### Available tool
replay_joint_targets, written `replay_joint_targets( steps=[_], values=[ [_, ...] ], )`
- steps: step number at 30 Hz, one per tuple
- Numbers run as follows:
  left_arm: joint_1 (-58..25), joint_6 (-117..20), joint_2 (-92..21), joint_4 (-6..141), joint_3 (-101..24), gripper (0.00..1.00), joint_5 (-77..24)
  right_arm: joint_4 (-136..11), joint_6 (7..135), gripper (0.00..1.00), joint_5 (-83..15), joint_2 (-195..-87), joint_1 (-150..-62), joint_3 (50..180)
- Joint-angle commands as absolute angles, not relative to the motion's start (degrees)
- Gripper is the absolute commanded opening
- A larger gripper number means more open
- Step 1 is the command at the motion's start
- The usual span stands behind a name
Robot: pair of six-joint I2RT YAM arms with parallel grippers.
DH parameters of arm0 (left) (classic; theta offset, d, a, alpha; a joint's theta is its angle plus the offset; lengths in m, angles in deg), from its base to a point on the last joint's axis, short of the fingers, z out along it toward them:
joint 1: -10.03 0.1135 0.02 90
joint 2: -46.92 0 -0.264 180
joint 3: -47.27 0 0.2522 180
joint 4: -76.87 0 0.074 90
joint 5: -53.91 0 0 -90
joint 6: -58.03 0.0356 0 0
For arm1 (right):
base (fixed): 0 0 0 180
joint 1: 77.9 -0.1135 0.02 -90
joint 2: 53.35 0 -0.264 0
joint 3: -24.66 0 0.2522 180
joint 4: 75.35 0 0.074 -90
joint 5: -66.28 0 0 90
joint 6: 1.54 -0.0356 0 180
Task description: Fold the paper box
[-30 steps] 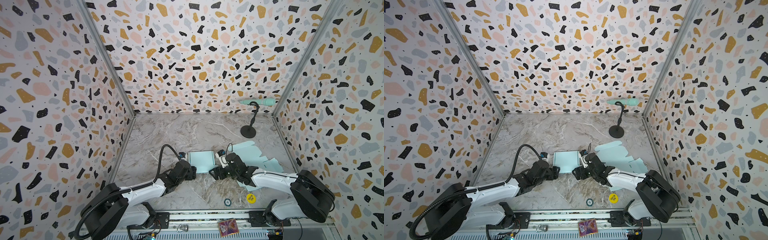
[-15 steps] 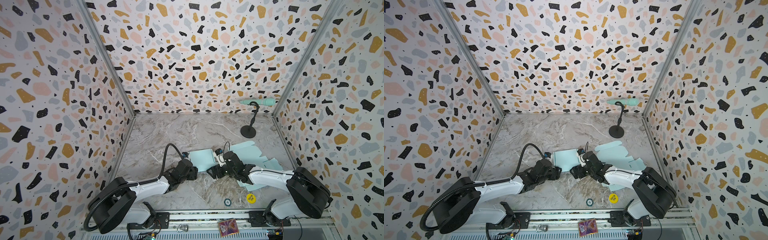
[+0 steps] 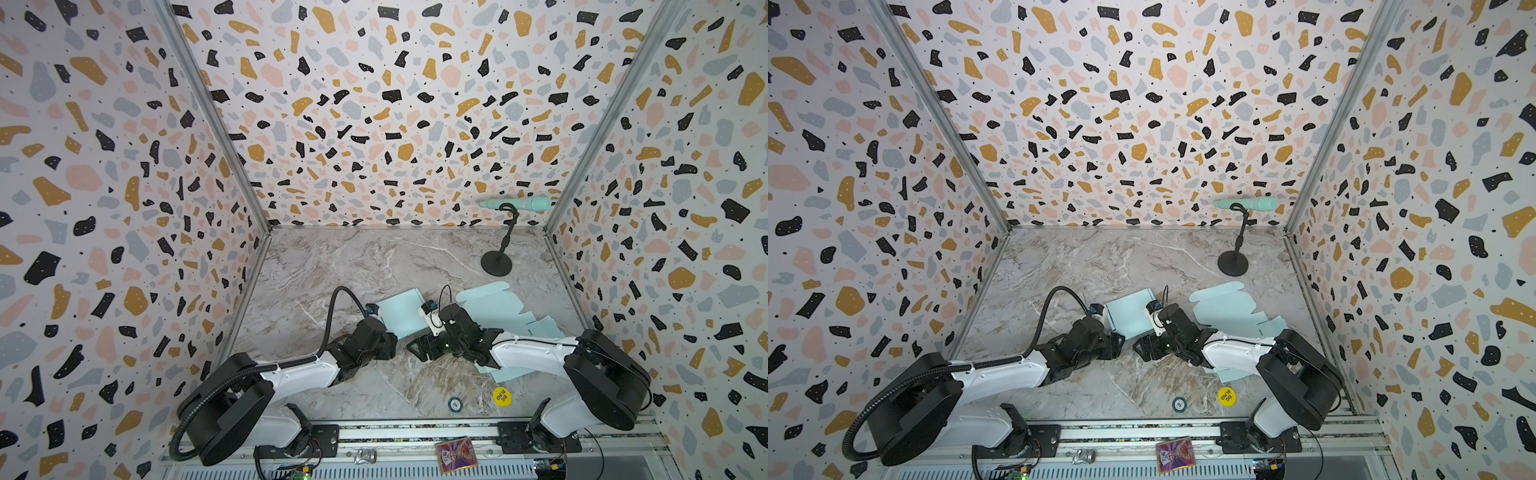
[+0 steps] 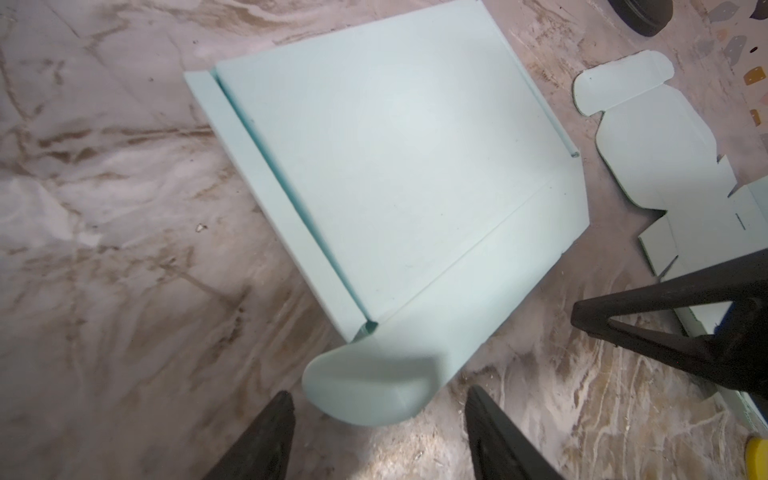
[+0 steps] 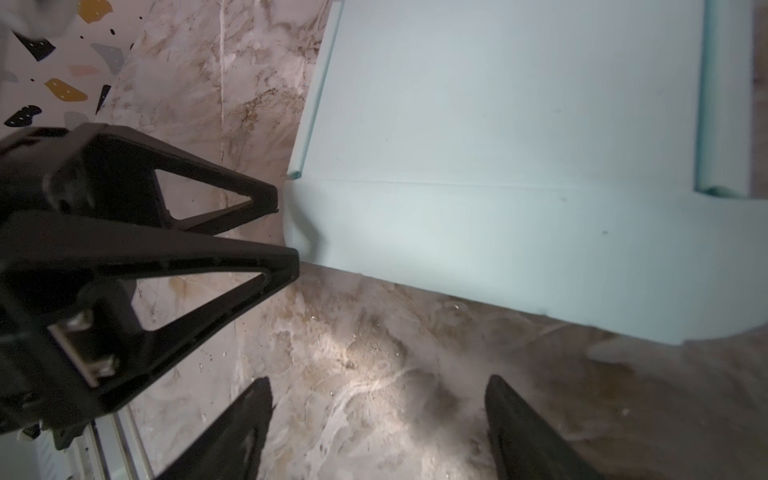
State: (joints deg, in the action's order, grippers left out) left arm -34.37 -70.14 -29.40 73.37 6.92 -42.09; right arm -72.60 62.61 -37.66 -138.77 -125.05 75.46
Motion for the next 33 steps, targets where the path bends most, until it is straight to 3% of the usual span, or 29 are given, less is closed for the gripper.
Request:
replay_joint_targets(
  steps=[1,7,12,22,33],
  values=[
    [-34.18,-69.55,-27.26,71.99,5.74,0.68,-41.21,-70.35,62.67,0.82,-36.32,-134.03,-123.46,75.73],
    [-31.51,-67.28,-22.27,64.72,4.43,0.69,-39.39,-67.33,64.47,0.83,-37.3,-127.62,-117.1,73.7],
    [-30.83,-66.99,-24.96,62.66,-0.41,0.69,-38.56,-63.63,71.58,0.86,-40.26,-133.61,-112.82,81.13],
    [-34.58,-78.56,-25.25,71.04,2.53,0.61,-41.89,-62.48,78.59,0.9,-45.31,-147.32,-111.36,91.46],
    [-36.2,-82.06,-30.03,72.52,2.47,0.6,-43.83,-62.26,78.46,0.97,-45.6,-147.21,-111.04,89.42]
  ],
)
